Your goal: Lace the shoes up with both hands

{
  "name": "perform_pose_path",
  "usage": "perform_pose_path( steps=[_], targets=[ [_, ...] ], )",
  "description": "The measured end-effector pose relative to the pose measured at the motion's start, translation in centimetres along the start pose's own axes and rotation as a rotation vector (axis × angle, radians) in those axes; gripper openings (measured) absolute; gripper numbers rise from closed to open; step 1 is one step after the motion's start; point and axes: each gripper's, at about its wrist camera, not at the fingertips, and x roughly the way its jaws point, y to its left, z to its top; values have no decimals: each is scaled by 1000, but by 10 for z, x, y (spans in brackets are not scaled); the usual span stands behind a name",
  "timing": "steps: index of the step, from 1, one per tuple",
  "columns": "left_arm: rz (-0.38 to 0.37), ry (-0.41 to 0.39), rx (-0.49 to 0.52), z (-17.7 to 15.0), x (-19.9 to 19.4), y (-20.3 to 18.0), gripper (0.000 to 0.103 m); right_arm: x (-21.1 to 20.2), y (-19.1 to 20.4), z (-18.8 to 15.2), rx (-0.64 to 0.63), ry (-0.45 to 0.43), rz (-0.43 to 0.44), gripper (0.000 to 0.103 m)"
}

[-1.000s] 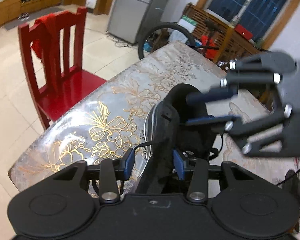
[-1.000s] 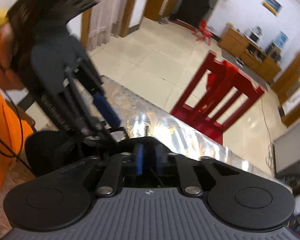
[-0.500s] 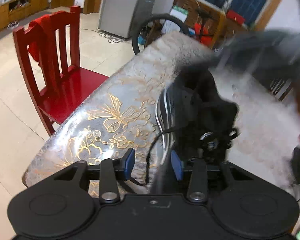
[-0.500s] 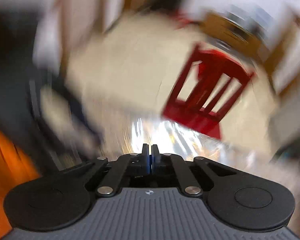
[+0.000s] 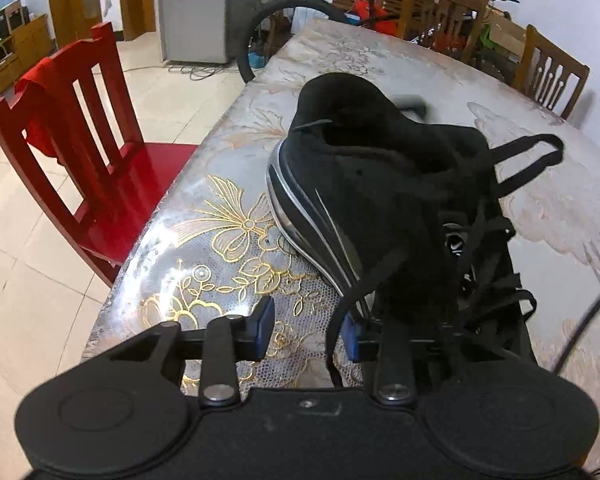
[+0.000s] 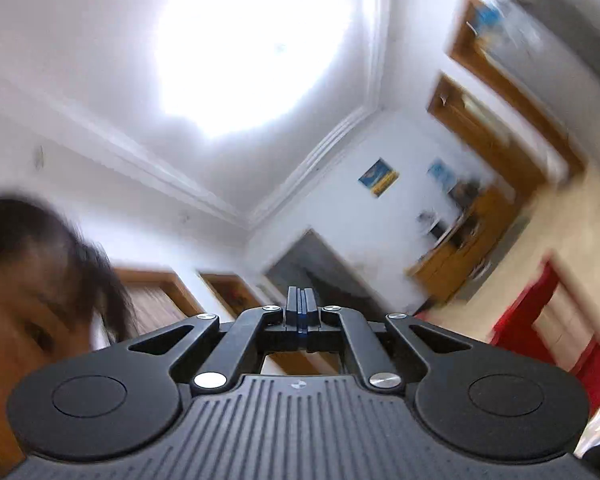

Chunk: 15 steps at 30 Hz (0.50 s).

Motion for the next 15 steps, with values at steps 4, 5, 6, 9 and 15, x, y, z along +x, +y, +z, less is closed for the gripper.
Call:
perform_pose_path(
  steps=[4, 5, 6, 9, 15],
  targets=[
    [-38, -31, -6, -9, -22, 12, 32, 26, 15, -46, -326, 372, -333, 33],
    [-58, -46, -19, -11, -30, 17, 32, 26, 10, -63, -335, 434, -404, 33],
    [-70, -60, -24, -11, -36, 21, 33, 24, 3, -79, -331, 489, -469, 33],
    [-91, -105, 0, -11, -45, 25, 35, 19, -19, -119, -160, 559, -610, 34],
    [-78, -89, 51, -26, -40, 26, 35, 57, 3, -182, -620, 711, -667, 34]
  ],
)
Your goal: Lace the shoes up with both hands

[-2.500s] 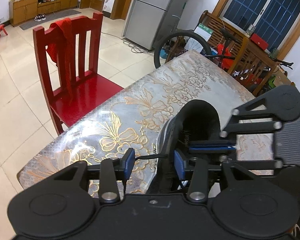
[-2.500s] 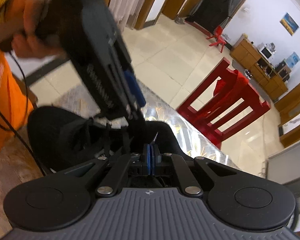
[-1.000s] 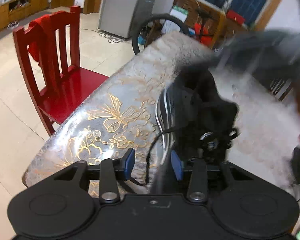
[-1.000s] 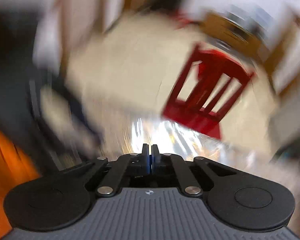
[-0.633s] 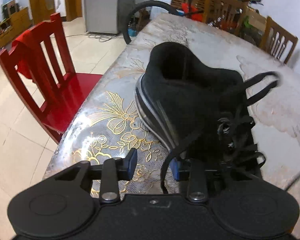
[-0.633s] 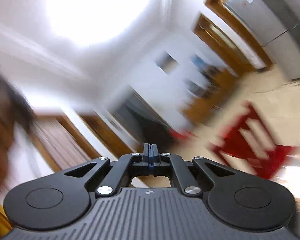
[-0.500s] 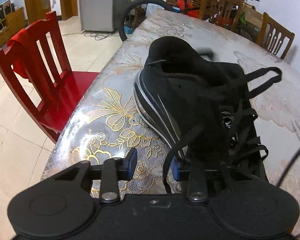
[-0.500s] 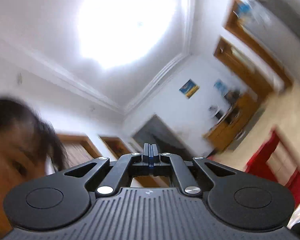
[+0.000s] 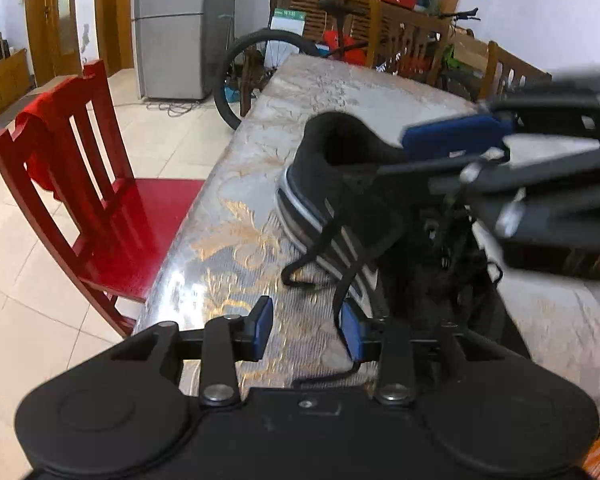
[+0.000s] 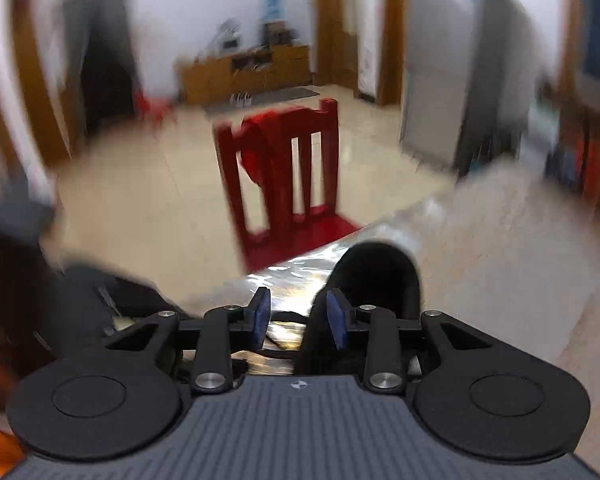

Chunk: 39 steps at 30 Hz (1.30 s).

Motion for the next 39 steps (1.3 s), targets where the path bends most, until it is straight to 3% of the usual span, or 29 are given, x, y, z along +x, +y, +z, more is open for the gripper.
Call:
perform_pose_path(
  steps=[2, 6, 10, 11, 12, 14, 20, 23, 26, 29, 31, 32, 34, 38, 39],
  targets=[
    [-15, 9, -16, -7, 1, 6, 35, 14, 19, 5, -249, 76, -12, 33],
    [-50, -7, -30, -13, 5, 12, 35, 40, 31, 4, -610, 187, -28, 33],
    [-94, -34, -43, -11, 15, 11, 35, 45, 29, -5, -817, 152, -38, 29],
    [-101, -37, -43, -9, 19, 10, 35, 42, 27, -7, -822, 128, -55, 15],
    [-100, -39, -37, -7, 22, 7, 35, 39, 26, -9, -818, 103, -73, 11],
    [-98, -35, -14, -2, 29, 2, 35, 33, 15, -4, -679, 60, -67, 2],
    [-52, -23, 88, 13, 50, -12, 32, 5, -17, 3, 7, -5, 73, 1],
    [-62, -15, 98, 20, 57, -11, 32, -4, -42, 0, 394, -120, 210, 1],
    [-56, -13, 115, 28, 65, -11, 33, -16, -52, 5, 657, -269, 329, 1],
    [-17, 36, 164, 35, 78, -16, 32, -29, -51, 12, 791, -424, 435, 1],
    [-3, 64, 203, 38, 85, -19, 31, -39, -48, 22, 786, -495, 435, 2],
    [0, 69, 220, 39, 87, -20, 31, -45, -43, 27, 729, -523, 392, 1],
    [0, 77, 235, 38, 88, -20, 31, -46, -41, 31, 700, -523, 350, 1],
    [-37, 100, 202, 40, 86, -11, 32, -25, -44, 42, 737, -376, 342, 7],
    [-43, 96, 191, 40, 82, -8, 33, -24, -41, 44, 728, -352, 286, 18]
  ],
)
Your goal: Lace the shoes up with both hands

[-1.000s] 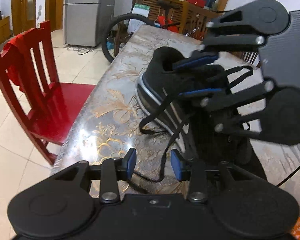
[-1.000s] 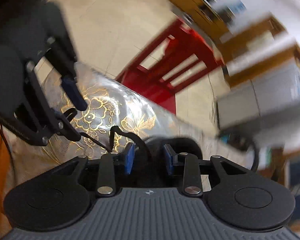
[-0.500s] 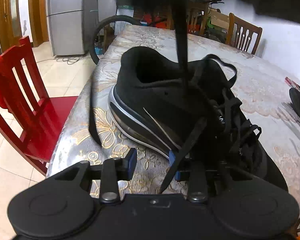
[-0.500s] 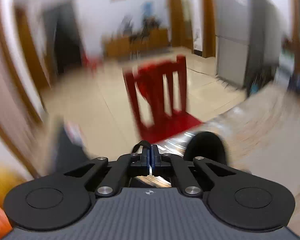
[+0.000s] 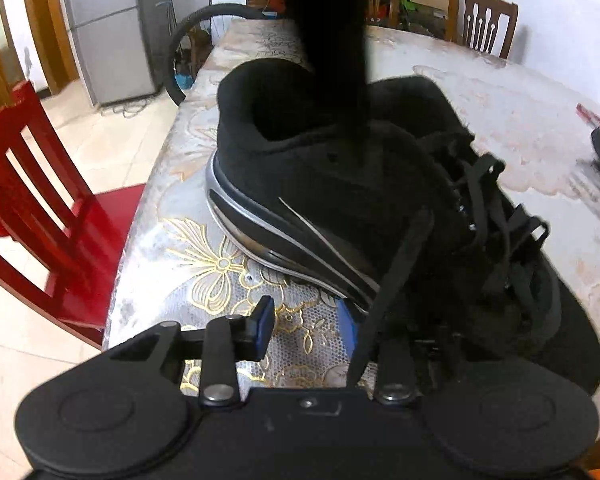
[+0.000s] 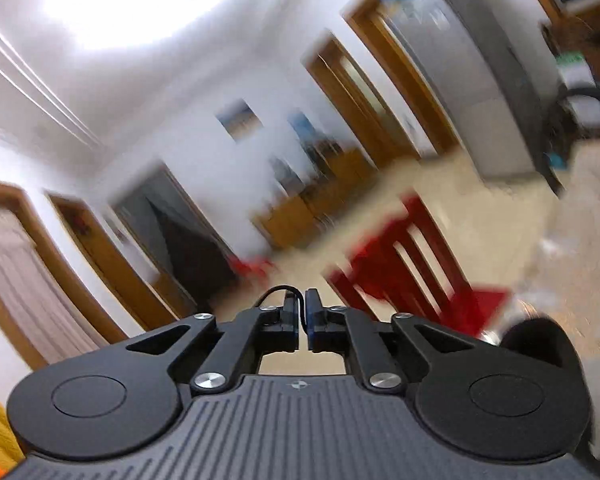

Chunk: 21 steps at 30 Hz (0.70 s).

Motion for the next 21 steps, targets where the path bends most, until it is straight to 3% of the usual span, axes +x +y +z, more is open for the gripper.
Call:
perform_pose_path(
  steps=[1, 2, 3, 8, 14, 21],
  targets=[
    [-3, -5, -9, 0, -4, 3, 33, 2, 4, -2, -27, -2, -69, 27],
    [2, -11, -14, -1, -9, 7, 33, 3, 7, -4, -53, -5, -137, 46],
    [12, -17, -17, -3, -14, 11, 33, 2, 9, -6, -80, -15, -174, 53],
    [17, -13, -43, -15, -40, 29, 34, -5, 5, -30, -177, -8, -299, 62],
    [1, -14, -72, -40, -71, 33, 36, -33, -13, -67, -209, 30, -476, 62],
    [-45, -23, -58, -68, -89, 33, 37, -41, -11, -99, -138, 162, -505, 62]
  ],
)
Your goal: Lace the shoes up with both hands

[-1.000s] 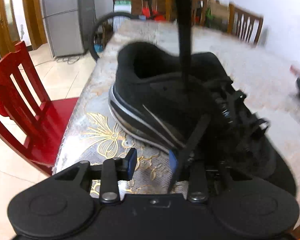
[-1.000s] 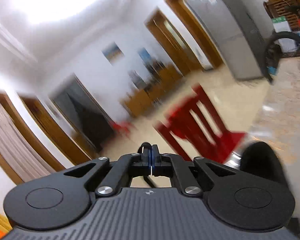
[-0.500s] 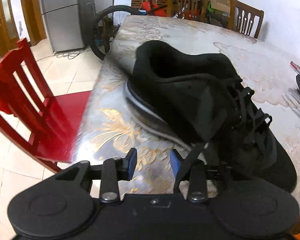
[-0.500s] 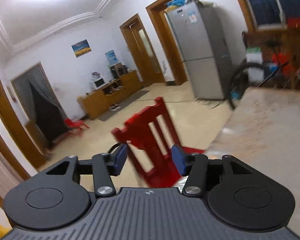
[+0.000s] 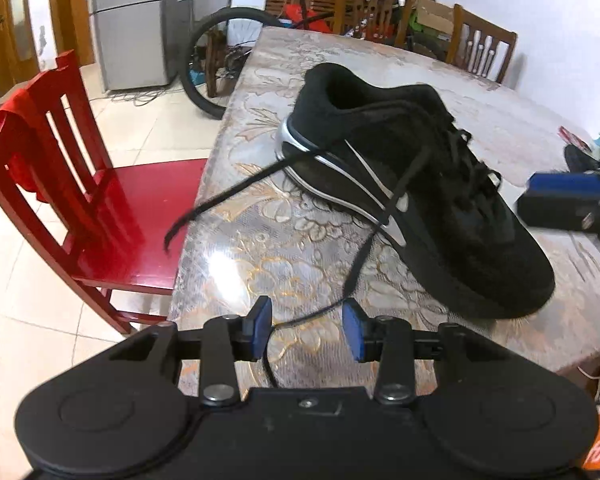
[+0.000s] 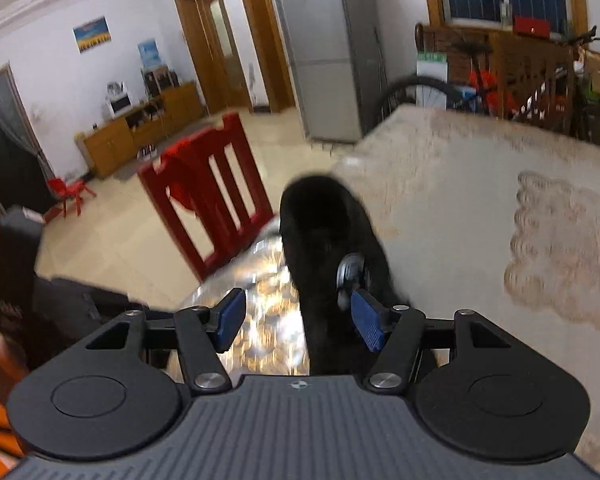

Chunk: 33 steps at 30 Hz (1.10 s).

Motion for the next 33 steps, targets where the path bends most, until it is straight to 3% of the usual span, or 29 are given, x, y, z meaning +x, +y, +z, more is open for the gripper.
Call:
perform_pose_path(
  steps=[4, 11, 15, 21, 25, 27, 31, 33],
  targets=[
    [1, 34, -11, -9, 12, 3, 37, 6, 17, -5, -72, 21, -15, 62],
    [11, 10, -87, -30, -2, 19, 37, 11, 36, -15, -229, 86, 21, 62],
    [26, 13, -137, -42, -11, 31, 37, 20, 54, -25, -506, 144, 103, 62],
    [81, -5, -182, -61, -34, 40, 37, 55, 85, -35, -1155, 238, 333, 57],
    [108, -19, -237, -70, -42, 42, 37, 83, 99, -43, -1479, 297, 446, 54],
    [118, -26, -258, -75, -47, 42, 37, 95, 102, -40, -1549, 315, 474, 54],
    [138, -30, -290, -83, -51, 41, 38, 110, 106, -32, -1563, 359, 531, 53],
    [146, -28, -302, -84, -52, 42, 38, 116, 108, -27, -1540, 381, 549, 41]
  ],
)
